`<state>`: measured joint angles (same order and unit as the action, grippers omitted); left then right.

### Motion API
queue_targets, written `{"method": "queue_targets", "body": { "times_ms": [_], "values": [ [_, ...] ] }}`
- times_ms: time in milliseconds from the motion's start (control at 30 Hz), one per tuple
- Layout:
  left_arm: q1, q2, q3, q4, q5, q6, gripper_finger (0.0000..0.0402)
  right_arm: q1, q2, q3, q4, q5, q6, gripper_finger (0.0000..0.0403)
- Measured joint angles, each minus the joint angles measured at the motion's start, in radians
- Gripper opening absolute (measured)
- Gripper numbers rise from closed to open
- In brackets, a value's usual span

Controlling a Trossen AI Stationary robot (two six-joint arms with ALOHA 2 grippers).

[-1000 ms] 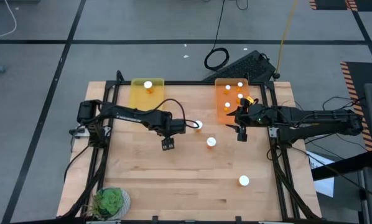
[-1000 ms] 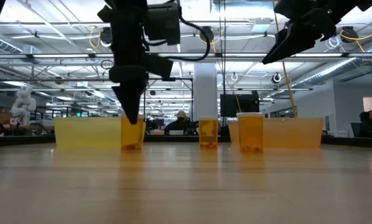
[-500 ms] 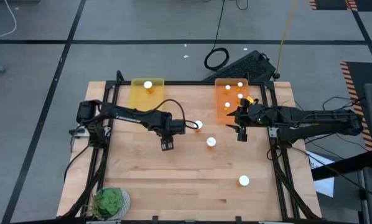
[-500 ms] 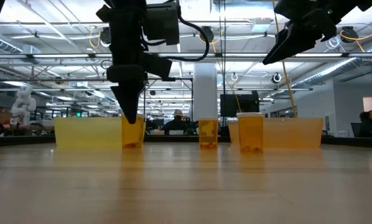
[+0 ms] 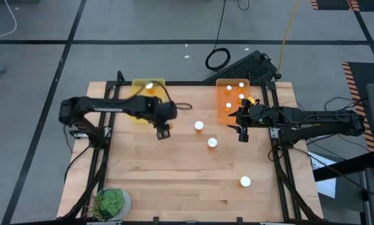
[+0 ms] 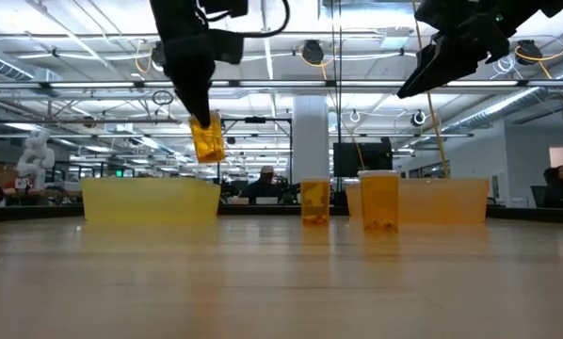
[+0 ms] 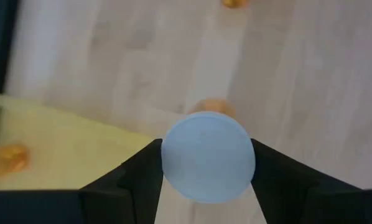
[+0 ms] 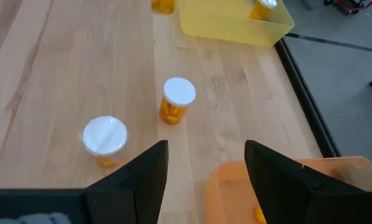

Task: Pick and place medicine bottles into bin by pill shape (circle, oval)
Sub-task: Put the large orange pill bottle into the yellow bin

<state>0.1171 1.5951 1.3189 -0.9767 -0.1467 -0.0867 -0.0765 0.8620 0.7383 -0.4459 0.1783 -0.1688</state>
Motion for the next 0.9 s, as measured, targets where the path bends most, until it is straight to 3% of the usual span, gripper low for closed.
{"method": "queue_targets", "body": {
  "times_ms": [267, 533, 900],
  "values": [
    [0.152, -0.096, 0.001, -0.013, -0.01, 0.068, 0.0217, 0.0, 0.0, 0.0, 0.003, 0.0, -0.002, 0.0208],
    [0.344, -0.074, 0.0, -0.002, -0.04, 0.183, 0.0217, 0.0, 0.0, 0.0, 0.008, 0.0, -0.003, 0.0208],
    [0.541, -0.033, 0.0, 0.061, -0.06, 0.197, 0.0218, 0.0, 0.0, 0.0, 0.008, 0.0, -0.008, 0.0208]
  ]
}}
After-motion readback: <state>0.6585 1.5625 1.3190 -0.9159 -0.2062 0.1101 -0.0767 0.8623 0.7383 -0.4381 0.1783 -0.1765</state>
